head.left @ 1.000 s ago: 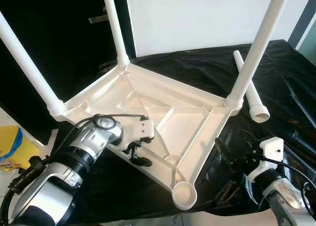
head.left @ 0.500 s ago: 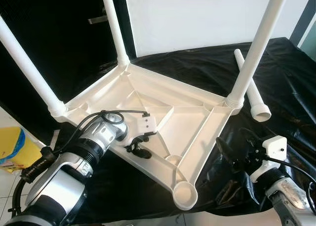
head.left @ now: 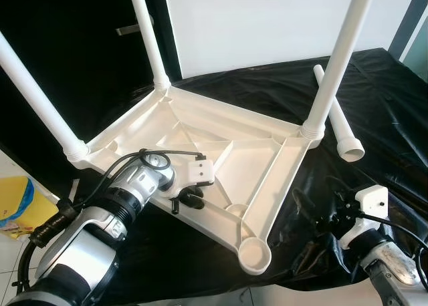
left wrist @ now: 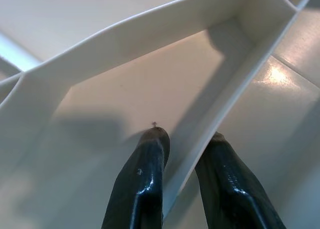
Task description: Building children table
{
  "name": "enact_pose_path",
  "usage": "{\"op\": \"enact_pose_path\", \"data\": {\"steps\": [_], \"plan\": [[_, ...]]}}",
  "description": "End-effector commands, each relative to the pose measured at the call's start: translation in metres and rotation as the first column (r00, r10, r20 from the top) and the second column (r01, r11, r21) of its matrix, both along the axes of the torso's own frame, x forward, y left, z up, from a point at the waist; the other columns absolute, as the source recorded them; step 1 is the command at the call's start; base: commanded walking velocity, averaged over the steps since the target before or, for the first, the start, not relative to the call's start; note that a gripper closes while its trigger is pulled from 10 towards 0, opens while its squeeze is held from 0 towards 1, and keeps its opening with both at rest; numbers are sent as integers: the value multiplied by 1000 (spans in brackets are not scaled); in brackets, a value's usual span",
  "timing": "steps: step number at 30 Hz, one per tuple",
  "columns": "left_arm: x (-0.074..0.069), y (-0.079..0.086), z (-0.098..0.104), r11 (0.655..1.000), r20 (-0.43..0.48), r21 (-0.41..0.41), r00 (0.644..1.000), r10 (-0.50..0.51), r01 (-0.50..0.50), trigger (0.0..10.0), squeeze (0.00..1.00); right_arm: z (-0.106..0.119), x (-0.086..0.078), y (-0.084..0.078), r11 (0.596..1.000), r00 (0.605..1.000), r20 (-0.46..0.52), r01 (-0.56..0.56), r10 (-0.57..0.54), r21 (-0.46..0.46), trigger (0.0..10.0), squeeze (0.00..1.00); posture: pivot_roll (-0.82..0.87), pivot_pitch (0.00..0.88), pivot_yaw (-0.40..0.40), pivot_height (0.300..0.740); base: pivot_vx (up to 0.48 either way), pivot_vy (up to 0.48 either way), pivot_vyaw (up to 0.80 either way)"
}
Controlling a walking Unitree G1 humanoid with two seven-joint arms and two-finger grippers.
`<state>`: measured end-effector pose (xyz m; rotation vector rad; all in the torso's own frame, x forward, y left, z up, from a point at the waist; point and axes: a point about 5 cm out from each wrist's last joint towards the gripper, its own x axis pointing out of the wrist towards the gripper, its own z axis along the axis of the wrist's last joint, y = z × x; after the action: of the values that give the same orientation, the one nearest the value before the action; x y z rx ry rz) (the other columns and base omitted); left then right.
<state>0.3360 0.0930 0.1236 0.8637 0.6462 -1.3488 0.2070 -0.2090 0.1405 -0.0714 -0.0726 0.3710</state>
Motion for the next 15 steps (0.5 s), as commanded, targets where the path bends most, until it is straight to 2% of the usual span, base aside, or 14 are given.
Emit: {"op": "enact_pose_path", "data": {"steps": [1, 9, 15], "plan": [[0, 11, -8, 996, -24, -5, 996, 86, -86, 0, 0, 0, 1, 1, 1000, 1000, -6, -3, 3, 10, 10000, 0, -66, 51, 109, 740, 0, 0, 0], [1, 12, -6, 994, -21, -14, 994, 107, -107, 0, 0, 1, 2, 1, 1000, 1000, -5, -3, 3, 9, 10000, 0, -66, 51, 110, 740, 0, 0, 0], [5, 18, 1, 981, 12, -53, 982, 187, -186, 0, 0, 1, 3, 1, 1000, 1000, 1, 0, 0, 8, 10000, 0, -67, 53, 113, 740, 0, 0, 0]]}}
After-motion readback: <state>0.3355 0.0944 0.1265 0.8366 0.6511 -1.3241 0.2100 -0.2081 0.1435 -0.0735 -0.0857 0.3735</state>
